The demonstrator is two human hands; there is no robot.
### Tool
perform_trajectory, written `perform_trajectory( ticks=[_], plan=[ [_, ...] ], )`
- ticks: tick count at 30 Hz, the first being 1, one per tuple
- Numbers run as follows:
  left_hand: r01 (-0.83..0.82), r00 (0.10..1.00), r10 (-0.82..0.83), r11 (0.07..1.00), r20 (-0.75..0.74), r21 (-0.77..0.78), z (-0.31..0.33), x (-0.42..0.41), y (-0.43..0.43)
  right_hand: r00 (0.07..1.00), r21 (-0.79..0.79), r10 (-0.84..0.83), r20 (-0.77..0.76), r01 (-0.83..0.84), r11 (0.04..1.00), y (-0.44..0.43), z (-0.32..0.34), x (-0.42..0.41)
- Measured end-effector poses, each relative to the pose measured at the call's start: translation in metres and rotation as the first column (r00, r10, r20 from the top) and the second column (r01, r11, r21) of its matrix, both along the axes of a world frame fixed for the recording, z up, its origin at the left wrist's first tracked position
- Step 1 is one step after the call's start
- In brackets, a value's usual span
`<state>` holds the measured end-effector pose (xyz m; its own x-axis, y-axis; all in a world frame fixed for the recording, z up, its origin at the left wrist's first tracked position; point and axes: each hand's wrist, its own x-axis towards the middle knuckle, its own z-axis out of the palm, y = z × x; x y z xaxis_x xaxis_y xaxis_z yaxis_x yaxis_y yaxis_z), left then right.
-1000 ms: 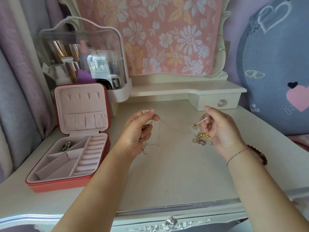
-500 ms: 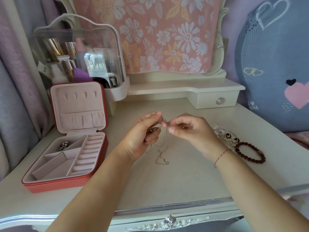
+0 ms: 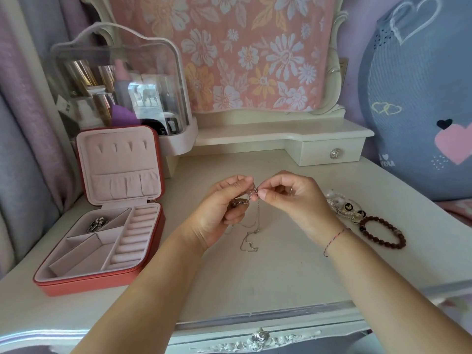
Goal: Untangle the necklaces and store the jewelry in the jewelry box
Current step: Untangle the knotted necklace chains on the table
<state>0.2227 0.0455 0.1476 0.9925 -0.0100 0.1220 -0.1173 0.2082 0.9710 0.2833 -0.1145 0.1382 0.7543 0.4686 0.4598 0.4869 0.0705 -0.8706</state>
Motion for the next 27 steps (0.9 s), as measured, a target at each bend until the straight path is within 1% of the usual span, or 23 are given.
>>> perform_trajectory(
  ticks=[5, 9, 11, 14, 17, 21, 27],
  plan=[
    [0.008, 1.0, -0.008, 0.999, 0.014, 0.035, -0.0014, 0.0, -0.001, 1.0, -0.077, 0.011, -0.014, -0.012, 0.997, 0.0009, -0.002, 0.0016],
    [-0.074, 0.997, 0.076, 0.99, -0.014, 0.116, -0.0017, 0.0012, -0.0017, 0.995, -0.077, 0.012, -0.102, -0.02, 0.997, 0.0023, -0.0028, 0.0032],
    [-0.103, 0.995, 0.104, 0.985, 0.002, 0.136, -0.0022, 0.0015, -0.0029, 0.992, -0.074, 0.035, -0.121, -0.044, 0.996, 0.002, -0.0028, 0.004],
    [-0.12, 0.993, 0.117, 0.983, 0.028, 0.14, -0.0016, 0.0006, -0.0042, 0.989, -0.074, 0.058, -0.134, -0.069, 0.995, 0.0019, -0.0028, 0.0043],
    [-0.125, 0.992, 0.122, 0.985, 0.032, 0.115, -0.0012, 0.0013, -0.004, 0.989, -0.063, 0.033, -0.143, -0.043, 0.997, 0.0021, -0.0027, 0.005],
    [-0.159, 0.987, 0.156, 0.98, 0.034, 0.121, -0.0024, 0.0015, -0.0052, 0.989, -0.059, 0.025, -0.148, -0.035, 0.998, 0.0006, -0.0036, 0.0062],
    [-0.138, 0.99, 0.136, 0.98, 0.025, 0.142, -0.0053, 0.0037, -0.004, 0.983, -0.08, 0.058, -0.176, -0.073, 0.994, 0.0025, -0.0035, 0.0032]
  ],
)
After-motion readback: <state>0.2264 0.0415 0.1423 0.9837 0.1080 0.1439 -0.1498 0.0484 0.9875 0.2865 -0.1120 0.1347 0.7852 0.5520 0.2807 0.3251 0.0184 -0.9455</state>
